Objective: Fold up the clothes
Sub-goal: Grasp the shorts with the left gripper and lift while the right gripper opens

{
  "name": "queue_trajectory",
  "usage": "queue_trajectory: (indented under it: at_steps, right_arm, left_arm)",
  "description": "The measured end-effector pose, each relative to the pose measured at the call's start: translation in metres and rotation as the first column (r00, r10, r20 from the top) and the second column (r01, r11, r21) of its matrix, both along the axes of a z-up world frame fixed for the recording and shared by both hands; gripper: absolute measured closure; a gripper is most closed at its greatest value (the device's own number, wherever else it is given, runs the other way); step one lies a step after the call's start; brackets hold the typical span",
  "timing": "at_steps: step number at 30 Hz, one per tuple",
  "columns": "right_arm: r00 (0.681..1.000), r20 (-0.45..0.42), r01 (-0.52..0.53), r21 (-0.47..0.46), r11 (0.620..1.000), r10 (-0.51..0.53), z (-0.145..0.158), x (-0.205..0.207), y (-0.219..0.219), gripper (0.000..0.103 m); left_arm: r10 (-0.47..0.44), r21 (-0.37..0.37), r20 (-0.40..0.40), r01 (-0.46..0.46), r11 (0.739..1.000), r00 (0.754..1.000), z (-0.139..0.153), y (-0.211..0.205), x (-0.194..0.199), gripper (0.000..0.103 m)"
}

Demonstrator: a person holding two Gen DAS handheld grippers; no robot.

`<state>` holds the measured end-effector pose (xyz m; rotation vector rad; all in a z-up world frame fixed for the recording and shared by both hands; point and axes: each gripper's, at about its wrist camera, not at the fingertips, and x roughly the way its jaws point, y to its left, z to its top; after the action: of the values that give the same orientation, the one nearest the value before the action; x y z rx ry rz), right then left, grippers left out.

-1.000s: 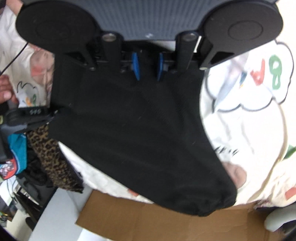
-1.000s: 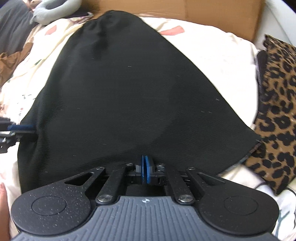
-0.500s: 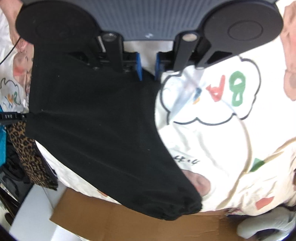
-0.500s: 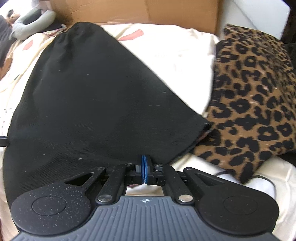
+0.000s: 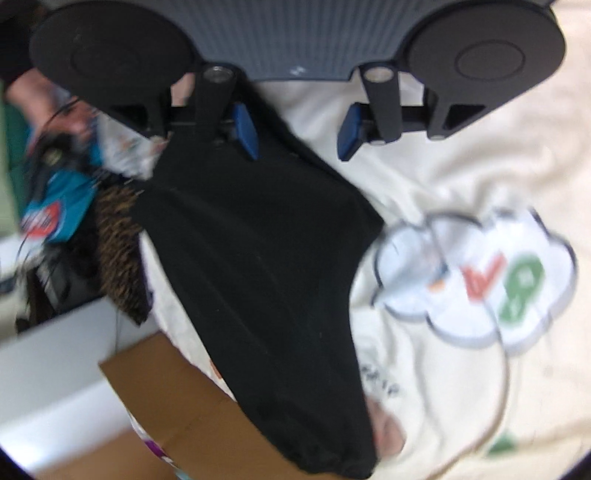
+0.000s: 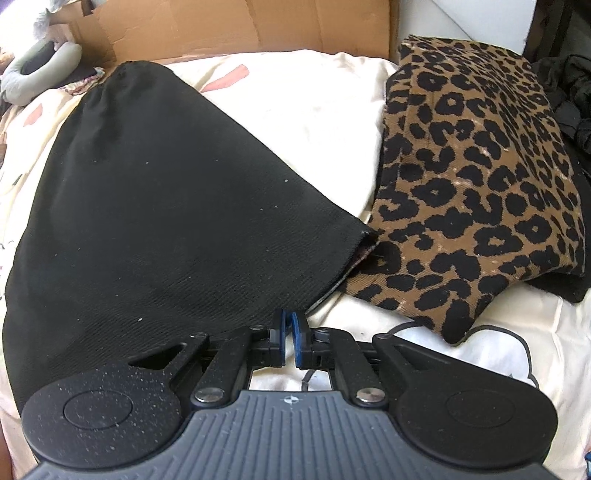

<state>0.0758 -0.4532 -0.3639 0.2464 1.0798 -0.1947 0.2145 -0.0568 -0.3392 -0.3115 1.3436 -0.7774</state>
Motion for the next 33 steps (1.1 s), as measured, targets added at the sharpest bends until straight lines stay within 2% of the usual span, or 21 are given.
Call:
queue_trajectory:
  at_steps: [1, 4, 7, 10, 14, 16, 21, 28, 30, 32, 33]
  right_arm:
    - [1.0, 0.002, 0.003, 0.002, 1.0, -0.003, 0.001, 0.0, 0.0, 0.094]
    - [1.0, 0.011, 0.011, 0.01, 1.0, -0.011, 0.002, 0.001, 0.0, 0.083]
    - [0.999, 0.028, 0.014, 0.023, 1.0, -0.015, 0.006, 0.0, 0.001, 0.083]
    - [0.997, 0.064, 0.031, 0.063, 0.998, -0.035, 0.009, 0.0, 0.001, 0.082]
    - [0.994, 0.097, 0.034, 0.091, 0.995, -0.043, 0.013, 0.003, 0.001, 0.071]
    - [0.994, 0.101, 0.031, 0.091, 0.995, -0.04, 0.015, 0.006, 0.001, 0.071]
    - [0.992, 0.105, 0.055, 0.11, 0.992, -0.066, 0.015, 0.006, -0.003, 0.071]
    - [0.989, 0.099, 0.09, 0.165, 0.982, -0.107, 0.014, -0.006, -0.009, 0.064]
    - [0.99, 0.091, 0.09, 0.182, 0.979, -0.108, 0.015, -0.01, -0.012, 0.063]
    - [0.989, 0.09, 0.096, 0.193, 0.976, -0.115, 0.016, -0.016, -0.015, 0.056]
    - [0.989, 0.088, 0.103, 0.202, 0.974, -0.123, 0.016, -0.018, -0.016, 0.056]
  left_arm:
    - [0.018, -0.025, -0.039, -0.019, 1.0, 0.999, -0.004, 0.0, 0.001, 0.053]
    - [0.056, -0.088, -0.159, -0.071, 0.994, 0.986, -0.016, 0.01, 0.003, 0.053]
    - [0.061, -0.143, -0.268, -0.103, 0.984, 0.961, -0.03, 0.014, -0.004, 0.048]
    - [0.051, -0.143, -0.341, -0.105, 0.984, 0.939, -0.046, 0.006, -0.011, 0.048]
    - [0.069, -0.149, -0.406, -0.141, 0.979, 0.911, -0.061, 0.005, -0.017, 0.048]
    - [0.072, -0.166, -0.426, -0.156, 0.974, 0.902, -0.066, 0.006, -0.022, 0.049]
    - [0.075, -0.209, -0.437, -0.182, 0.961, 0.896, -0.077, 0.006, -0.034, 0.069]
    - [0.069, -0.228, -0.456, -0.191, 0.955, 0.887, -0.084, -0.009, -0.045, 0.072]
    - [0.063, -0.222, -0.455, -0.182, 0.958, 0.888, -0.083, -0.014, -0.046, 0.085]
    - [0.053, -0.22, -0.449, -0.167, 0.961, 0.892, -0.082, -0.018, -0.047, 0.094]
    - [0.049, -0.221, -0.446, -0.163, 0.962, 0.894, -0.08, -0.018, -0.047, 0.094]
